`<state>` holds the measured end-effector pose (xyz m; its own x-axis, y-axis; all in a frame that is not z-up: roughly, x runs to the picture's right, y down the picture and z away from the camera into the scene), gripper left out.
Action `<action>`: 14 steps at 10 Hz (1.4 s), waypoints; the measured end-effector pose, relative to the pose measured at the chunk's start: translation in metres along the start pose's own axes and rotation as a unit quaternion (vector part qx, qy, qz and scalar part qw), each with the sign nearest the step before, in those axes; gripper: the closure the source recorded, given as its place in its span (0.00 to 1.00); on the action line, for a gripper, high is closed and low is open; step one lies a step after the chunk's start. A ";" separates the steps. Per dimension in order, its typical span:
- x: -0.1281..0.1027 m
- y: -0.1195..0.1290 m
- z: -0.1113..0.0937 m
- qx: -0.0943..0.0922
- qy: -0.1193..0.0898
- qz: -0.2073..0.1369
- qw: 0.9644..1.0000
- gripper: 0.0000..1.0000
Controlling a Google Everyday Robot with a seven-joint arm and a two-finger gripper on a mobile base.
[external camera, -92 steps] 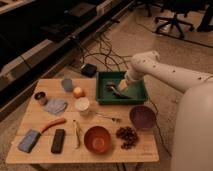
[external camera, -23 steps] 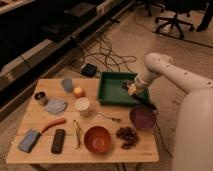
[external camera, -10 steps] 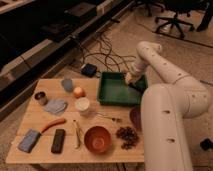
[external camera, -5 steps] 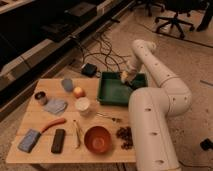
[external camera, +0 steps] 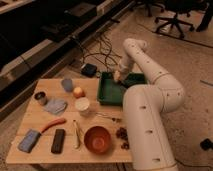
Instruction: Wipe tray with brush
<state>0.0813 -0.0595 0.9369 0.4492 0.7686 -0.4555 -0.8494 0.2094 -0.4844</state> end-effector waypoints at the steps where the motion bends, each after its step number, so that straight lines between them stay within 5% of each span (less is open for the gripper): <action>1: -0.001 0.017 0.004 -0.001 0.002 -0.014 1.000 1.00; 5: 0.005 0.050 0.010 -0.021 0.010 -0.041 0.999 1.00; 10: 0.033 0.063 -0.003 -0.094 0.023 -0.034 0.995 1.00; 12: 0.041 0.064 -0.013 -0.156 0.024 -0.008 0.987 1.00; 14: 0.056 0.057 -0.031 -0.238 0.021 0.039 0.970 1.00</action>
<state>0.0661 -0.0237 0.8603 0.4084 0.7437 -0.5292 -0.6620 -0.1578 -0.7327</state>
